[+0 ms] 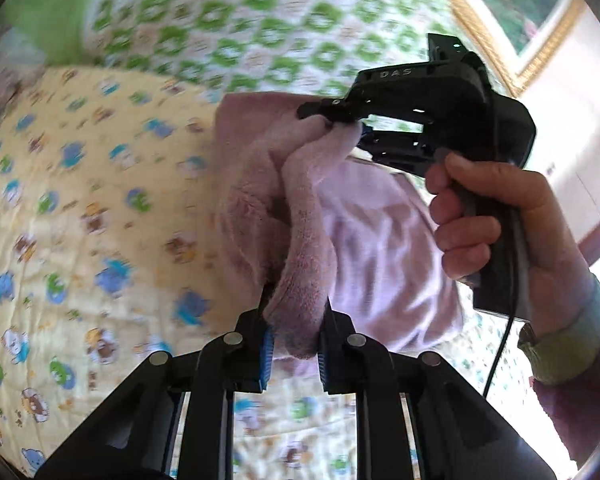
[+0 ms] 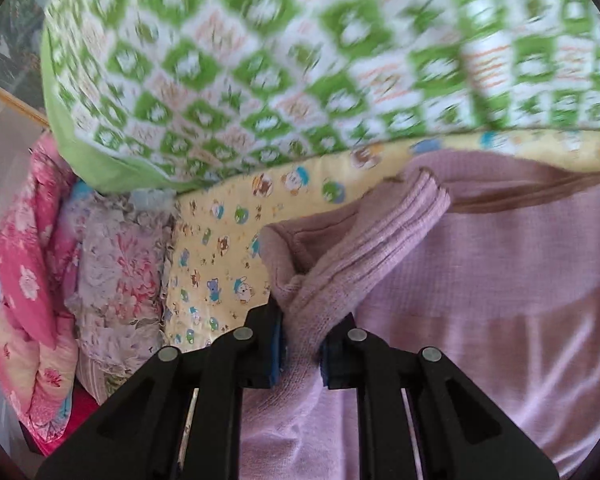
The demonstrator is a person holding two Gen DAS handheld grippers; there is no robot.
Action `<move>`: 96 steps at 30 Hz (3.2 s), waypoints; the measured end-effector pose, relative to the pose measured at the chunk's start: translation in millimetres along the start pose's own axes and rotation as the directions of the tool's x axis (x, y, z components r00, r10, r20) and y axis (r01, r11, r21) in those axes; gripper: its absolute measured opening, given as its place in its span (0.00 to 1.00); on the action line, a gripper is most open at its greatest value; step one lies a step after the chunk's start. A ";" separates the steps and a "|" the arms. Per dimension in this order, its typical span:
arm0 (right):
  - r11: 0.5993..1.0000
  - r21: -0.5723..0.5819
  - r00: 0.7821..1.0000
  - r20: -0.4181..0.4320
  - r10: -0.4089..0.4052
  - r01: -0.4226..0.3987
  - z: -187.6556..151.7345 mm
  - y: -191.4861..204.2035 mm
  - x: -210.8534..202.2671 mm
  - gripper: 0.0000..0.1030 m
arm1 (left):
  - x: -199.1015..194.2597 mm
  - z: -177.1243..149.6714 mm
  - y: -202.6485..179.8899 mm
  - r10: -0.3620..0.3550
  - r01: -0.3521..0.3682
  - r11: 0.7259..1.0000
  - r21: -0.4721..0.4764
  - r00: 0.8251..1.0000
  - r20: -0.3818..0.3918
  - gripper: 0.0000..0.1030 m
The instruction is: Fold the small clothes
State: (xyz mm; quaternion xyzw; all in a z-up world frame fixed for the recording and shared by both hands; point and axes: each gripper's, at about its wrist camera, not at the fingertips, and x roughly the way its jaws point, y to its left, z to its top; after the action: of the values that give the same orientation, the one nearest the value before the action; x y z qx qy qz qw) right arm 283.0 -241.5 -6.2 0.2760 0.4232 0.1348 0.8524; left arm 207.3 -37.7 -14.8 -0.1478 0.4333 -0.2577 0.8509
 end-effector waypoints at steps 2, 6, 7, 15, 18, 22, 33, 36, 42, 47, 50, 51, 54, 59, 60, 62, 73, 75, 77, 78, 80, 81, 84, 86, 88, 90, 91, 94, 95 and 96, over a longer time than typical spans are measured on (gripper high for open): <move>1.000 0.000 1.000 0.019 0.007 -0.007 0.7 -10.1 -16.9 0.15 | 5.3 2.6 -21.8 -0.022 0.022 0.999 0.043 1.000 -0.006 0.16; 0.999 -0.016 0.998 0.048 -0.027 0.028 1.1 -36.1 -52.3 0.15 | 23.7 1.5 -61.2 -0.066 0.069 0.991 0.115 0.997 -0.035 0.16; 0.999 -0.016 0.998 0.052 -0.039 0.040 0.2 -40.7 -54.5 0.15 | 23.5 0.0 -68.6 -0.074 0.079 0.989 0.126 0.996 -0.042 0.16; 0.992 0.022 0.989 0.078 -0.122 0.121 -11.5 -116.3 -108.0 0.15 | 76.2 -18.9 -143.4 -0.134 0.169 0.953 0.252 0.980 -0.150 0.15; 0.990 0.030 0.987 0.075 -0.142 0.140 -15.5 -139.8 -116.6 0.15 | 98.2 -25.2 -162.2 -0.142 0.193 0.940 0.280 0.971 -0.192 0.15; 0.983 -0.002 0.980 0.071 -0.185 0.185 -20.5 -162.4 -121.2 0.15 | 122.4 -32.3 -180.1 -0.144 0.214 0.926 0.311 0.962 -0.233 0.15; 0.970 0.148 0.976 0.071 -0.205 0.193 -42.4 -233.1 -115.9 0.19 | 191.1 -52.5 -205.3 -0.108 0.244 0.908 0.341 0.922 -0.373 0.22; 0.968 0.163 0.976 0.080 -0.204 0.189 -45.9 -233.1 -119.9 0.23 | 195.6 -52.9 -207.0 -0.108 0.246 0.908 0.338 0.919 -0.380 0.30; 0.956 0.164 0.960 0.106 -0.261 0.242 -54.3 -220.6 -138.1 0.40 | 178.7 -56.5 -217.2 -0.128 0.272 0.893 0.358 0.917 -0.378 0.53; 0.954 0.165 0.948 0.161 -0.274 0.248 -82.8 -211.1 -162.8 0.51 | 154.8 -59.7 -213.7 -0.145 0.283 0.892 0.352 0.918 -0.370 0.56; 0.953 0.182 0.946 0.170 -0.275 0.244 -104.9 -208.7 -170.3 0.51 | 140.9 -58.3 -196.6 -0.137 0.259 0.910 0.324 0.925 -0.353 0.56; 0.953 0.188 0.947 0.175 -0.270 0.237 -112.4 -207.9 -172.7 0.51 | 136.8 -57.0 -189.6 -0.130 0.244 0.918 0.311 0.930 -0.344 0.57; 0.964 0.193 0.956 0.193 -0.221 0.184 -135.4 -201.4 -177.1 0.51 | 123.8 -53.6 -164.6 -0.110 0.200 0.943 0.267 0.942 -0.317 0.59; 0.981 0.176 0.977 0.177 -0.116 0.085 -161.9 -184.9 -166.6 0.51 | 121.1 -38.7 -122.7 -0.054 0.106 0.979 0.173 0.957 -0.283 0.59; 0.981 0.172 0.979 0.167 -0.115 0.086 -163.4 -181.5 -161.8 0.51 | 119.3 -36.3 -112.7 -0.051 0.097 0.983 0.156 0.960 -0.277 0.59; 0.981 0.177 0.984 0.147 -0.100 0.073 -166.3 -178.8 -150.7 0.51 | 121.1 -27.3 -98.2 -0.040 0.072 0.991 0.114 0.966 -0.257 0.59; 0.976 0.174 0.986 0.074 -0.146 0.132 -170.8 -188.7 -130.9 0.06 | 156.7 -5.2 -69.4 -0.042 0.053 0.998 0.028 0.951 -0.305 0.60; 0.978 0.166 0.981 0.123 -0.150 0.129 -165.7 -189.8 -151.2 0.06 | 156.3 -7.0 -75.0 -0.026 0.047 0.997 0.061 0.951 -0.308 0.62; 0.977 0.166 0.973 0.165 -0.159 0.131 -161.3 -194.1 -171.0 0.06 | 156.8 -6.7 -81.5 -0.024 0.055 0.994 0.091 0.950 -0.312 0.62; 0.975 0.157 0.970 0.161 -0.180 0.155 -159.0 -197.7 -176.8 0.06 | 156.9 -8.1 -83.7 -0.022 0.056 0.993 0.101 0.948 -0.318 0.62; 0.963 0.141 0.964 0.108 -0.244 0.228 -159.3 -208.9 -172.3 0.06 | 160.3 -11.0 -85.0 -0.015 0.056 0.992 0.112 0.942 -0.334 0.62; 0.962 0.152 0.968 0.073 -0.241 0.228 -162.3 -216.8 -163.6 0.06 | 163.1 -12.6 -85.4 -0.014 0.056 0.992 0.112 0.940 -0.342 0.62; 0.959 0.180 0.975 0.006 -0.222 0.217 -172.2 -229.8 -141.2 0.06 | 174.6 -17.6 -85.6 0.000 0.042 0.993 0.107 0.931 -0.366 0.62; 0.957 0.192 0.975 0.008 -0.222 0.216 -173.9 -227.5 -138.7 0.08 | 178.8 -20.6 -83.7 0.004 0.038 0.994 0.106 0.927 -0.376 0.62; 0.957 0.206 0.976 0.033 -0.214 0.203 -170.7 -222.1 -145.6 0.12 | 180.0 -20.2 -83.8 0.006 0.037 0.994 0.106 0.926 -0.376 0.62; 0.960 0.200 0.974 0.074 -0.214 0.195 -165.6 -215.8 -156.2 0.20 | 177.0 -18.2 -81.6 0.007 0.035 0.994 0.106 0.928 -0.372 0.62; 0.961 0.196 0.973 0.089 -0.213 0.193 -162.7 -212.9 -160.9 0.28 | 174.5 -16.3 -80.6 0.007 0.034 0.994 0.106 0.930 -0.368 0.62; 0.962 0.187 0.962 0.151 -0.228 0.199 -143.3 -208.0 -174.2 0.45 | 167.7 -5.0 -81.4 0.003 0.034 0.994 0.104 0.941 -0.339 0.62; 0.962 0.188 0.959 0.166 -0.230 0.198 -136.2 -207.5 -175.1 0.46 | 166.2 0.6 -82.3 0.001 0.034 0.994 0.100 0.945 -0.326 0.62; 0.961 0.193 0.957 0.176 -0.230 0.196 -129.3 -206.9 -173.9 0.46 | 164.9 3.6 -82.2 0.000 0.033 0.995 0.097 0.948 -0.319 0.63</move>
State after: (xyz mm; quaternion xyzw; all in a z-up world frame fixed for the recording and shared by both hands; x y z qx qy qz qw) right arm 74.0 -443.9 -77.9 0.3137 0.3743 -0.0235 0.8723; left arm 265.8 -198.7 -82.8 -0.0646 0.5501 -0.3071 0.7739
